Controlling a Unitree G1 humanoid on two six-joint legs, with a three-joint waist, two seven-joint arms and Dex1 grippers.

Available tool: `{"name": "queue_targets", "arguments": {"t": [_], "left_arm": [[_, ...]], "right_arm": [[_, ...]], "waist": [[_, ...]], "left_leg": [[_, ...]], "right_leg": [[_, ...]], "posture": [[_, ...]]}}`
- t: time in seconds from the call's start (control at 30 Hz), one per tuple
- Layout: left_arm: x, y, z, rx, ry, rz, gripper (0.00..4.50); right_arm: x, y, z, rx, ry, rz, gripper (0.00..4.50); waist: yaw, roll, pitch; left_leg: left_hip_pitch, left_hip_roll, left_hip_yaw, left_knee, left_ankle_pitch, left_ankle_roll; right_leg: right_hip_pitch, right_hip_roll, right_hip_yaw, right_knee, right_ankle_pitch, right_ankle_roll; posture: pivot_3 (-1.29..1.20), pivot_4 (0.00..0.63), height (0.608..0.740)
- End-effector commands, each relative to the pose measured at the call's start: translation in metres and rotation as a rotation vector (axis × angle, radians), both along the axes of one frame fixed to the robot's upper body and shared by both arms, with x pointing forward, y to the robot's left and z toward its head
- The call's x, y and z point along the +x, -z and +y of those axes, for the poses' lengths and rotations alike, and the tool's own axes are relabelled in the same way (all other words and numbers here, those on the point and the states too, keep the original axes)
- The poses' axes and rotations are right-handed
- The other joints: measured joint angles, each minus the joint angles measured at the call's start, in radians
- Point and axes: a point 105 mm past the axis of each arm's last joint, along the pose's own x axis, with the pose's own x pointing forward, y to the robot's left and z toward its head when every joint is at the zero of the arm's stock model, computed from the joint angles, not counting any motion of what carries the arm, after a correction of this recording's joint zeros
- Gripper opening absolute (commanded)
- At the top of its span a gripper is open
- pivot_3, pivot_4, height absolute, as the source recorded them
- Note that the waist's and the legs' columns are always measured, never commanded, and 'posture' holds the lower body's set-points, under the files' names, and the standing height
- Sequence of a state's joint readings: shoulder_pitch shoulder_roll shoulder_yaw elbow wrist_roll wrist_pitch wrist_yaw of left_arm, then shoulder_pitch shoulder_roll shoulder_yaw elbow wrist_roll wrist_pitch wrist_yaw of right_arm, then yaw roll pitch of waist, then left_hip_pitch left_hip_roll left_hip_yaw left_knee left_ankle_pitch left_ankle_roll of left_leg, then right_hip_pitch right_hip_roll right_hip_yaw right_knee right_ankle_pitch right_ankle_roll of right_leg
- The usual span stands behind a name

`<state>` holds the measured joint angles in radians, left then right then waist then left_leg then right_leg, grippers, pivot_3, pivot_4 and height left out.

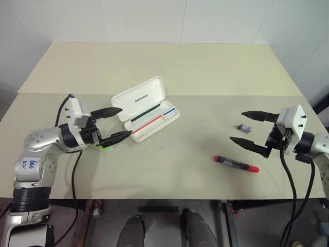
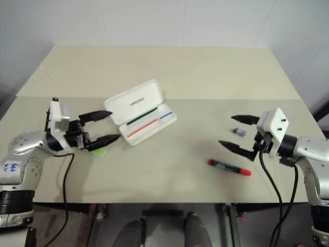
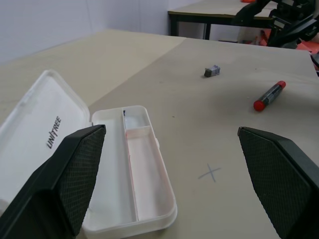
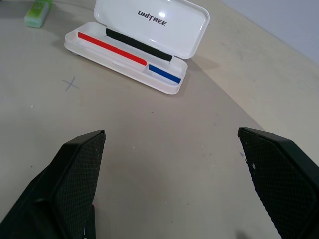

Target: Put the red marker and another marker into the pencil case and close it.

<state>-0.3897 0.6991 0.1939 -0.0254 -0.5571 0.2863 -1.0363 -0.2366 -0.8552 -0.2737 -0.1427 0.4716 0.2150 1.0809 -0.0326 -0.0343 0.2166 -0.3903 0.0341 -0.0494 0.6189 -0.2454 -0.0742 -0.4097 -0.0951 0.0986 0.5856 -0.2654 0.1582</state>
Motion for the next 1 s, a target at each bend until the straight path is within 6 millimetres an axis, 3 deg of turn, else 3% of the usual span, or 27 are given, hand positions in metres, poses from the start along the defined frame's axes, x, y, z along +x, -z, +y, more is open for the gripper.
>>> {"name": "queue_targets", "arguments": {"t": [0.03,0.33,0.57,0.67,0.8,0.9,1.0], "left_arm": [[0.0,-0.007,-0.001,0.004,-0.002,-0.036,4.46],[0.001,0.004,-0.007,0.072,-0.026,-0.017,4.46],[-0.001,0.019,-0.001,0.067,-0.123,0.019,4.46],[-0.001,0.025,-0.001,0.055,-0.153,0.053,3.83],[0.002,0.035,-0.014,0.088,-0.15,0.066,2.53],[0.005,0.036,-0.032,0.077,-0.149,0.067,2.53],[0.008,0.041,-0.037,0.085,-0.17,0.078,2.53]], "right_arm": [[0.0,-0.011,0.003,-0.006,-0.012,-0.057,4.5],[0.007,-0.016,0.023,0.02,-0.084,-0.081,4.5],[-0.002,-0.015,0.069,0.071,-0.238,-0.087,4.5],[-0.006,-0.014,0.08,0.09,-0.278,-0.073,4.5],[-0.006,-0.012,0.086,0.106,-0.295,-0.076,4.5],[-0.004,-0.012,0.086,0.124,-0.291,-0.086,4.5],[-0.004,-0.012,0.09,0.131,-0.293,-0.096,4.5]], "waist": [[0.0,0.0,0.0],[-0.002,0.0,0.0],[-0.005,0.0,0.0],[-0.001,0.0,0.0],[0.004,0.0,0.0],[0.004,0.0,0.0],[0.003,0.0,0.0]], "left_leg": [[0.0,0.0,0.0,0.0,0.0,0.0],[0.0,0.0,0.0,0.002,0.0,0.0],[0.0,0.0,0.0,0.002,0.0,0.0],[0.0,0.0,0.0,0.002,0.0,0.0],[0.0,0.0,0.0,0.004,0.0,0.0],[0.0,0.0,0.0,0.005,0.0,0.0],[0.0,0.0,0.0,0.006,0.0,0.0]], "right_leg": [[0.0,0.0,0.0,0.0,0.0,0.0],[0.0,0.0,0.0,0.001,0.0,0.0],[0.0,0.0,0.0,0.003,0.001,0.003],[0.0,0.0,0.0,0.004,0.002,0.004],[0.0,0.0,0.0,0.004,0.0,0.001],[0.001,0.0,0.0,0.003,0.0,-0.001],[0.001,0.0,0.0,0.004,0.001,0.001]], "posture": [[0.0,0.15,0.74],[0.0,0.15,0.74],[0.0,0.15,0.74],[0.0,0.15,0.74],[0.0,0.15,0.74],[0.0,0.15,0.74],[0.0,0.15,0.74]]}}
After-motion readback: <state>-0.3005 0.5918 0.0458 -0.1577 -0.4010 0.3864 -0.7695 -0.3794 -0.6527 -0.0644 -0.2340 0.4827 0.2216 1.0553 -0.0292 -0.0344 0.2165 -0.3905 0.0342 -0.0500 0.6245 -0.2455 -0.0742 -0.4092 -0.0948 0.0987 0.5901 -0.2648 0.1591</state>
